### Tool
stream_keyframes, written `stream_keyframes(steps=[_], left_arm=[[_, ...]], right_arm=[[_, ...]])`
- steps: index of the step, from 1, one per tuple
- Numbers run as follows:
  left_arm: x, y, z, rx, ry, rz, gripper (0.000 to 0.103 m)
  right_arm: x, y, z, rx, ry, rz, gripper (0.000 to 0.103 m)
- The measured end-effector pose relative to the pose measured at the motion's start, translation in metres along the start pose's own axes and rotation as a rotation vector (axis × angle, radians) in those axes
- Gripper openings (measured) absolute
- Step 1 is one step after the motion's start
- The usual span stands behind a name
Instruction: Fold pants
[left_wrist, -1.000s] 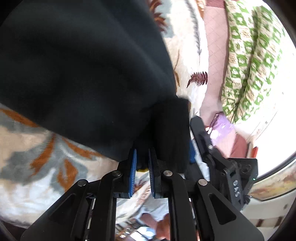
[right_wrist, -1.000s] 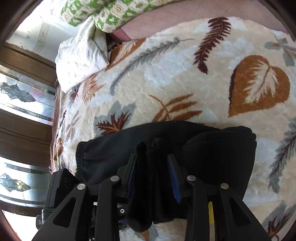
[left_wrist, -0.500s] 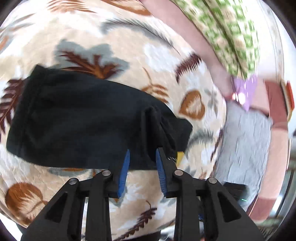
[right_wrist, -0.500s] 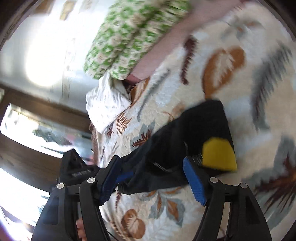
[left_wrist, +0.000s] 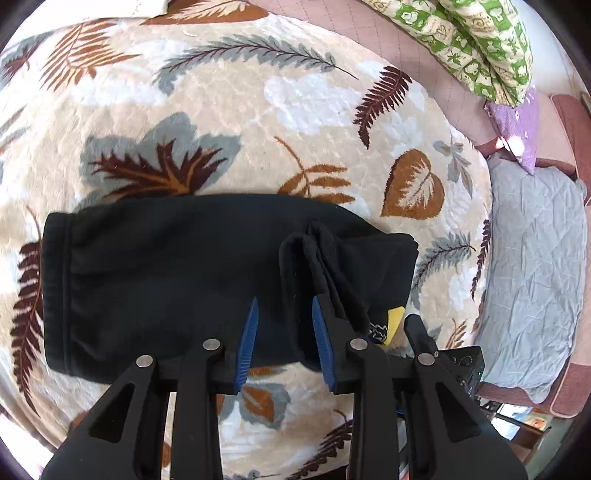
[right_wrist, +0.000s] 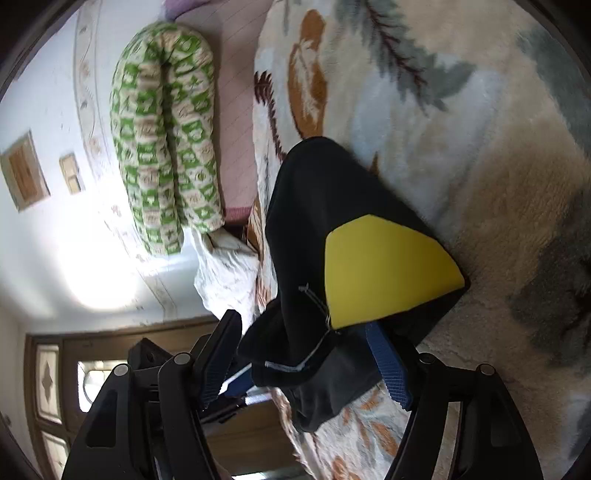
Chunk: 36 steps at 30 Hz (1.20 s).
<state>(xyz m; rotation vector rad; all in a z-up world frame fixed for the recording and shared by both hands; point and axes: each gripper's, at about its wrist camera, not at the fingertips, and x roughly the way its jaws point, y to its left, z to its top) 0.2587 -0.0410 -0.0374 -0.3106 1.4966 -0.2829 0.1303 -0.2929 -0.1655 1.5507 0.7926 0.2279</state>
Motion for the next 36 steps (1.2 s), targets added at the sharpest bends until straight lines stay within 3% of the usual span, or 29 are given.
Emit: stream_keyframes(steps=[5, 8, 11, 19, 21, 23, 24, 25, 27, 29, 32, 35, 36], left_arm=[[-0.001, -0.016, 0.001, 0.062, -0.027, -0.067, 0.028], [0.007, -0.033, 0.002, 0.146, -0.03, -0.005, 0.04], [0.022, -0.041, 0.003, 0.206, -0.016, 0.085, 0.041], [0.049, -0.028, 0.003, 0.151, 0.051, 0.053, 0.039], [0.051, -0.026, 0.003, 0.138, 0.036, 0.038, 0.012], [0.048, -0.026, 0.003, 0.124, 0.007, 0.019, 0.009], [0.045, -0.026, 0.002, 0.121, -0.013, 0.01, 0.008], [0.037, -0.028, 0.001, 0.131, -0.066, -0.013, 0.008], [0.03, -0.03, -0.001, 0.145, -0.142, 0.004, 0.008], [0.041, -0.027, 0.001, 0.135, -0.102, 0.021, 0.008], [0.064, -0.015, 0.003, 0.106, -0.045, 0.025, 0.008], [0.067, -0.006, -0.001, 0.107, -0.063, -0.028, 0.009], [0.066, -0.003, -0.001, 0.097, -0.062, -0.05, 0.01]], right_arm=[[0.007, -0.003, 0.003, 0.023, 0.003, 0.017, 0.073], [0.008, -0.002, 0.005, 0.028, 0.009, 0.024, 0.073], [0.004, -0.005, 0.004, 0.031, 0.018, 0.03, 0.073], [0.001, -0.008, 0.002, 0.055, -0.021, 0.043, 0.073], [0.0, -0.009, 0.001, 0.063, -0.038, 0.035, 0.063], [-0.001, -0.01, 0.001, 0.059, -0.046, 0.008, 0.039], [-0.002, -0.009, 0.003, 0.046, -0.046, 0.003, 0.019], [-0.005, -0.007, 0.003, 0.03, -0.054, 0.002, 0.01], [-0.019, 0.002, 0.006, -0.026, -0.118, 0.012, 0.01], [-0.031, 0.011, 0.01, -0.093, -0.173, -0.009, 0.009], [-0.031, 0.007, 0.01, -0.113, -0.155, -0.072, 0.009], [-0.028, -0.006, 0.007, -0.181, -0.17, -0.184, 0.008], [-0.027, -0.013, 0.008, -0.195, -0.17, -0.182, 0.004]])
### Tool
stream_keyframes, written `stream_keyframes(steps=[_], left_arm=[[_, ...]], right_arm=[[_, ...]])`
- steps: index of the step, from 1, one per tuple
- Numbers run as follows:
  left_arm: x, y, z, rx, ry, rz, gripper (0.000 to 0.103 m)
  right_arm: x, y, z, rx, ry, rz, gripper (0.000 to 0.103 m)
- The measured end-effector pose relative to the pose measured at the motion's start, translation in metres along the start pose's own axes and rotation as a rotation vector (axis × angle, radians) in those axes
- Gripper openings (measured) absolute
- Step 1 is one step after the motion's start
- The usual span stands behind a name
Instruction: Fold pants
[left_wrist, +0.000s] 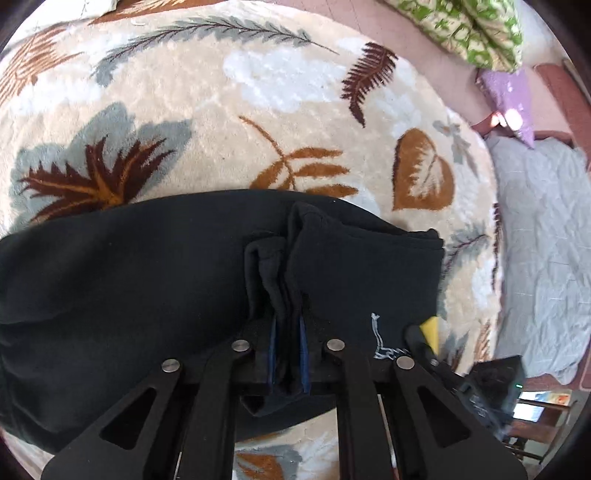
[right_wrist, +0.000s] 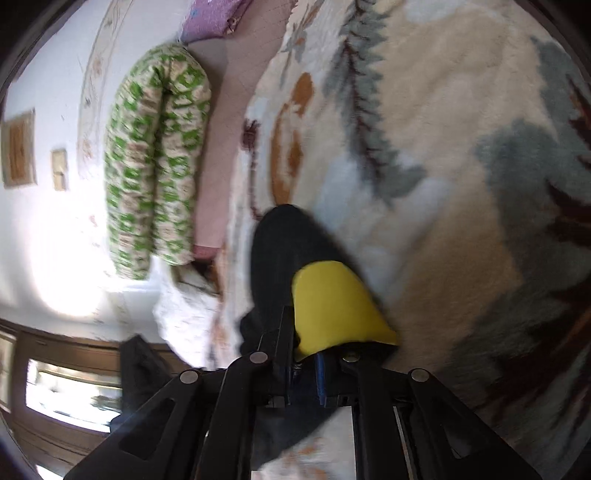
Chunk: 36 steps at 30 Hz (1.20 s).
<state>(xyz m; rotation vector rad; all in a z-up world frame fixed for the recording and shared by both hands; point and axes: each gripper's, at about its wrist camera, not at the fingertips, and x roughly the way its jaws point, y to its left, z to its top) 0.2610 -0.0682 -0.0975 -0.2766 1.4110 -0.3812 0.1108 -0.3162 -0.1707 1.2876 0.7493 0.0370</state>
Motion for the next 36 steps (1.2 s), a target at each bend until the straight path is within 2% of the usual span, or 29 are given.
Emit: stream_keyframes(steps=[2, 3, 5, 7, 8, 11, 14, 17, 18, 22, 25, 28, 30, 32, 36], left_arm=[[-0.004, 0.006, 0.0, -0.052, 0.011, -0.048, 0.01], [-0.006, 0.009, 0.001, -0.081, 0.025, -0.074, 0.01], [-0.016, 0.015, 0.0, -0.119, 0.042, -0.109, 0.01], [-0.026, 0.017, -0.004, -0.113, 0.036, -0.113, 0.011], [-0.035, 0.019, -0.006, -0.111, 0.027, -0.104, 0.011], [-0.061, 0.031, -0.014, -0.119, -0.005, -0.085, 0.011], [-0.09, 0.057, -0.023, -0.155, -0.04, -0.088, 0.011], [-0.122, 0.09, -0.032, -0.175, -0.1, -0.074, 0.011], [-0.131, 0.1, -0.034, -0.182, -0.116, -0.058, 0.011], [-0.159, 0.148, -0.048, -0.212, -0.158, 0.003, 0.012], [-0.168, 0.181, -0.055, -0.244, -0.168, -0.005, 0.012], [-0.169, 0.207, -0.057, -0.283, -0.164, -0.048, 0.012], [-0.17, 0.221, -0.055, -0.298, -0.158, -0.07, 0.012], [-0.17, 0.232, -0.054, -0.307, -0.163, -0.087, 0.011], [-0.169, 0.251, -0.05, -0.329, -0.167, -0.129, 0.012]], right_arm=[[0.002, -0.002, 0.0, -0.015, 0.001, 0.017, 0.004], [0.001, -0.001, 0.002, -0.007, 0.01, 0.021, 0.008], [-0.005, 0.001, 0.004, 0.048, 0.034, 0.051, 0.017], [-0.017, -0.001, 0.005, 0.115, 0.048, 0.096, 0.038], [-0.024, -0.001, 0.005, 0.135, 0.052, 0.112, 0.041], [-0.047, 0.002, 0.001, 0.156, 0.055, 0.143, 0.043], [-0.066, 0.012, -0.008, 0.104, 0.055, 0.12, 0.046], [-0.068, 0.044, -0.028, -0.074, 0.102, 0.055, 0.046], [-0.063, 0.063, -0.041, -0.184, 0.134, 0.031, 0.047], [-0.03, 0.123, -0.101, -0.55, 0.228, -0.05, 0.06], [0.004, 0.154, -0.154, -0.8, 0.28, -0.118, 0.063], [0.041, 0.174, -0.206, -1.024, 0.306, -0.205, 0.064], [0.06, 0.182, -0.236, -1.139, 0.315, -0.245, 0.065], [0.074, 0.187, -0.253, -1.207, 0.312, -0.272, 0.067], [0.099, 0.196, -0.281, -1.331, 0.258, -0.336, 0.078]])
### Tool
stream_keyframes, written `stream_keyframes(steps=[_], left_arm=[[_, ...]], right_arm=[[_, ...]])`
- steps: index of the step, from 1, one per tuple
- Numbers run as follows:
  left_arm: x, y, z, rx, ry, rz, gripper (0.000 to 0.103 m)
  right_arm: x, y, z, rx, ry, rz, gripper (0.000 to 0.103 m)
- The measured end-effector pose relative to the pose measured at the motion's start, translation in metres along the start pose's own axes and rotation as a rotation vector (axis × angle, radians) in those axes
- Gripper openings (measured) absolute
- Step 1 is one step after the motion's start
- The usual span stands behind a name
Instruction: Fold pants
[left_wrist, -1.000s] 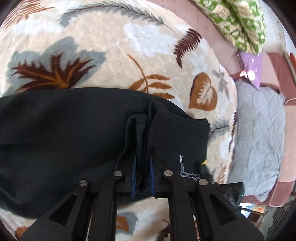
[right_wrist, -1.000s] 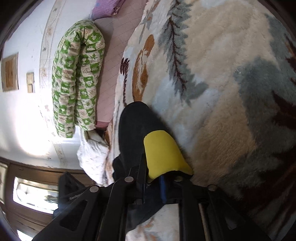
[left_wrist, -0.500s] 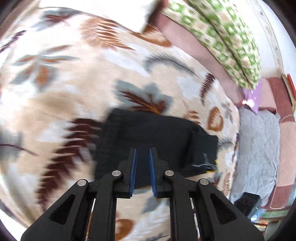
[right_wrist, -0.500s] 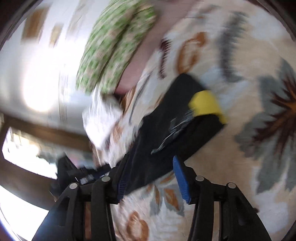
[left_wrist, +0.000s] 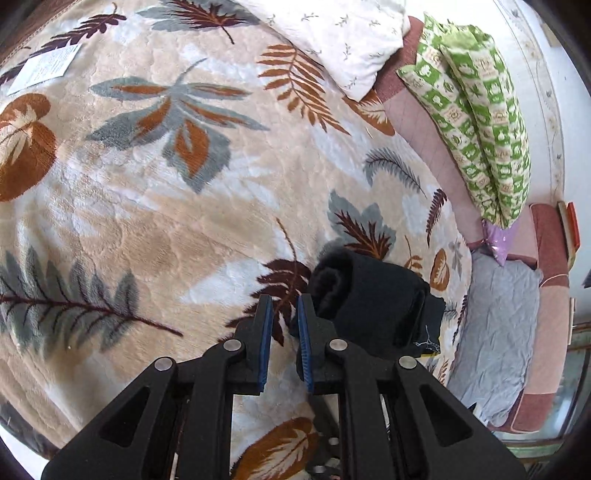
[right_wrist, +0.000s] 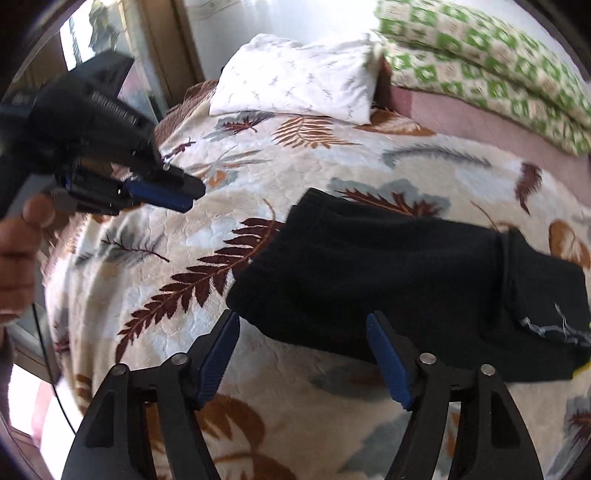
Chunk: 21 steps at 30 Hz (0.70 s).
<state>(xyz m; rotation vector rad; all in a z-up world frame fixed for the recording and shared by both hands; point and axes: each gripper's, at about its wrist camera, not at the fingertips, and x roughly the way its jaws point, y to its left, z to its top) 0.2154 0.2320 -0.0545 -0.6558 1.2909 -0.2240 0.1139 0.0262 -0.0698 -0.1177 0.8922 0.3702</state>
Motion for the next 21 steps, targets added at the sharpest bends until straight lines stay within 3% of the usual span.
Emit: stream_keyframes(steps=[4, 9, 11, 13, 15, 21], left_arm=[[0.0, 0.011, 0.008, -0.007, 0.007, -0.031, 0.012], [0.001, 0.019, 0.015, -0.01, 0.008, -0.051, 0.011], [0.006, 0.018, 0.017, -0.003, 0.014, -0.054, 0.011], [0.017, 0.012, 0.017, 0.011, 0.031, -0.047, 0.014], [0.028, 0.005, 0.014, 0.025, 0.051, -0.055, 0.019], [0.063, -0.016, 0.015, -0.015, 0.116, -0.13, 0.019]], right_arm=[[0.025, 0.022, 0.004, -0.09, 0.006, -0.113, 0.08], [0.06, 0.015, 0.017, 0.013, 0.043, -0.182, 0.078], [0.062, 0.006, 0.019, 0.07, 0.022, -0.148, 0.074], [0.056, -0.004, 0.019, 0.116, -0.008, -0.094, 0.052], [0.048, -0.011, 0.018, 0.145, -0.022, -0.058, 0.038], [0.024, -0.025, 0.008, 0.21, -0.075, 0.05, 0.035]])
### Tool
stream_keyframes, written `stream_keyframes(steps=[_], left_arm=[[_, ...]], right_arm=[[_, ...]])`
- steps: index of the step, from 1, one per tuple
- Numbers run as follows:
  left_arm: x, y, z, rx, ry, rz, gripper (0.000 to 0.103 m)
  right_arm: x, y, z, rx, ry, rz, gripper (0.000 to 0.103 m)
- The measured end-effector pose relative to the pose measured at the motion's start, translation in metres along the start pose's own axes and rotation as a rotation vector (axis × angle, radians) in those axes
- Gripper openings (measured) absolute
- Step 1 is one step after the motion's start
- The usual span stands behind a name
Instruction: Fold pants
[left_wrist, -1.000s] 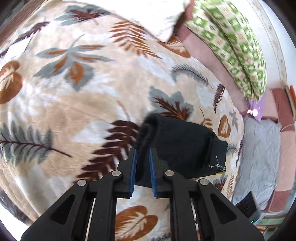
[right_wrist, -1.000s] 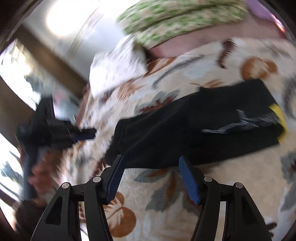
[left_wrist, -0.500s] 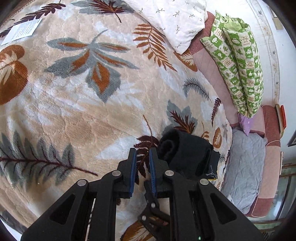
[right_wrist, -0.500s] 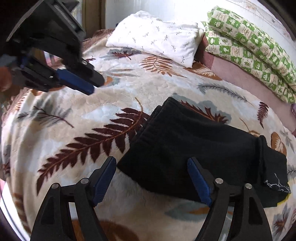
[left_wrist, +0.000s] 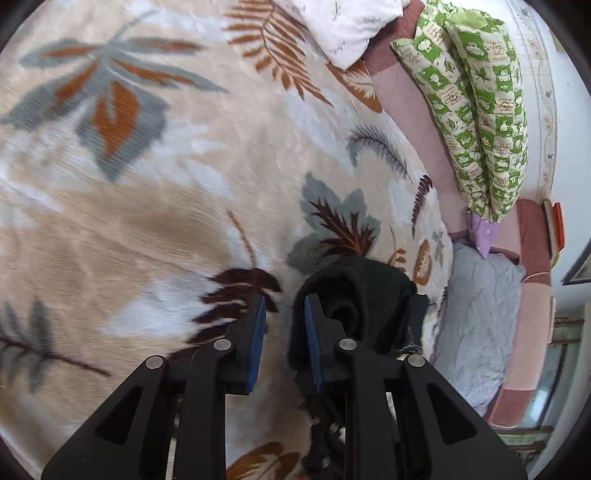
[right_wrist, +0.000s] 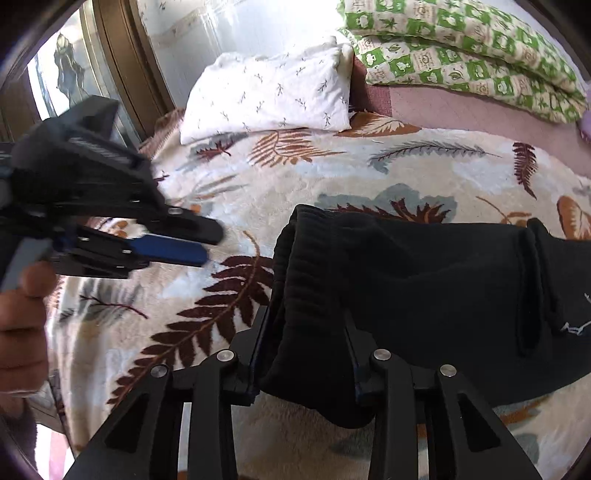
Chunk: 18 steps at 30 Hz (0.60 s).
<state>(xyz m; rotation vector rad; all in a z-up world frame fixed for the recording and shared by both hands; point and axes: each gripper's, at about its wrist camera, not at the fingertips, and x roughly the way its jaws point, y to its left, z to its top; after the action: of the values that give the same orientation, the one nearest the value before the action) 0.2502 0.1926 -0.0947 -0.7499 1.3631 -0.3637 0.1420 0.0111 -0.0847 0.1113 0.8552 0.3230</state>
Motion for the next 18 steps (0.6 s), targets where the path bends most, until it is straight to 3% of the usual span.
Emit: stream_keyframes(steps=[2, 7, 12, 18], left_arm=[[0.012, -0.002, 0.0, -0.025, 0.028, -0.054, 0.019], [0.024, 0.008, 0.004, -0.101, 0.011, -0.178, 0.023], [0.036, 0.035, 0.002, -0.196, 0.05, -0.381, 0.024], [0.032, 0.022, -0.006, -0.096, 0.044, -0.455, 0.028]], right_arm=[[-0.004, -0.001, -0.002, 0.0, -0.002, 0.019, 0.035], [-0.006, -0.007, -0.005, 0.028, -0.002, 0.051, 0.034], [-0.008, -0.011, -0.002, 0.047, 0.002, 0.079, 0.034], [-0.006, -0.014, -0.004, 0.059, 0.008, 0.092, 0.034]])
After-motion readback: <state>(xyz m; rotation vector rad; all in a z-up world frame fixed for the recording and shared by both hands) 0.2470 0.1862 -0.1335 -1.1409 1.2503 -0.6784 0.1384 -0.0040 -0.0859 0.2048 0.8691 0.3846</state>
